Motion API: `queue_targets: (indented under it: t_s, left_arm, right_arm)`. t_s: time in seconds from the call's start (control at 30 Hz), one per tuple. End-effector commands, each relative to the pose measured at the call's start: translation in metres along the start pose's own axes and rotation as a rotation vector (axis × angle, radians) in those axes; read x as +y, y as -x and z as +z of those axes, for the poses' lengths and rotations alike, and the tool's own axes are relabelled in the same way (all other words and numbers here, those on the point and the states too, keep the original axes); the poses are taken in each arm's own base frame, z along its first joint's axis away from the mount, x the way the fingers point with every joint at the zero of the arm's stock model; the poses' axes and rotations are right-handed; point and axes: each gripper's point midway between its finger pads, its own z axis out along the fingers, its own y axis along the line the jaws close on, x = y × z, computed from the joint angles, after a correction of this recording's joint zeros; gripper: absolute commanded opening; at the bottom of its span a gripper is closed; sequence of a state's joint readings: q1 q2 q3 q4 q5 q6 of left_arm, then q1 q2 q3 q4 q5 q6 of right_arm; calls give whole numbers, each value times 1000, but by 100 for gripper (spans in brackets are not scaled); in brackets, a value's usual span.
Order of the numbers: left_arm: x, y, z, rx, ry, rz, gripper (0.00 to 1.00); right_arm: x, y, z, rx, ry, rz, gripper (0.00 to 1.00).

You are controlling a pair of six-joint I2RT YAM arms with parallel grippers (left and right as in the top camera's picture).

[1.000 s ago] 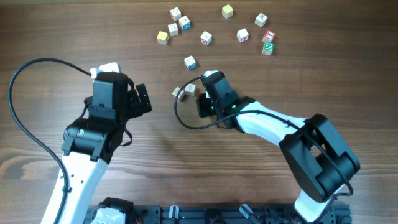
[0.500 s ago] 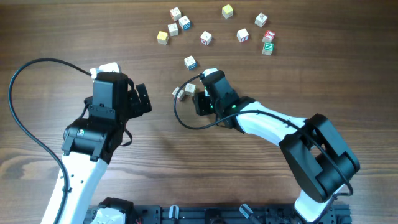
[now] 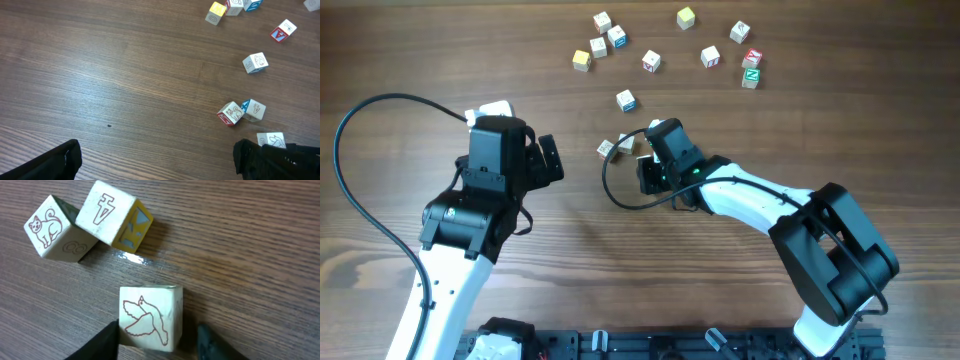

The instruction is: Form a circle

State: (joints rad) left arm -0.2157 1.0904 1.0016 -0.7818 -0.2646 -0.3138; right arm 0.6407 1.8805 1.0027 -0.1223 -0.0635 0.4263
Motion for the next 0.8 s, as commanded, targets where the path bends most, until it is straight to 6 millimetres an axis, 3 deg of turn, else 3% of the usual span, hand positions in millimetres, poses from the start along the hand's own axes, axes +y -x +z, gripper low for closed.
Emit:
queue_targets:
  t_s: [0.0, 0.3, 0.77]
  left_arm:
    - [3, 1, 1, -4, 12, -16, 100]
    - [3, 1, 1, -4, 13, -16, 100]
    - [3, 1, 1, -4, 12, -16, 100]
  right_arm:
    - [4, -1, 0, 3, 16, -1, 42]
    - [7, 4, 0, -16, 28, -5, 33]
    - [11, 14, -1, -59, 45, -37, 32]
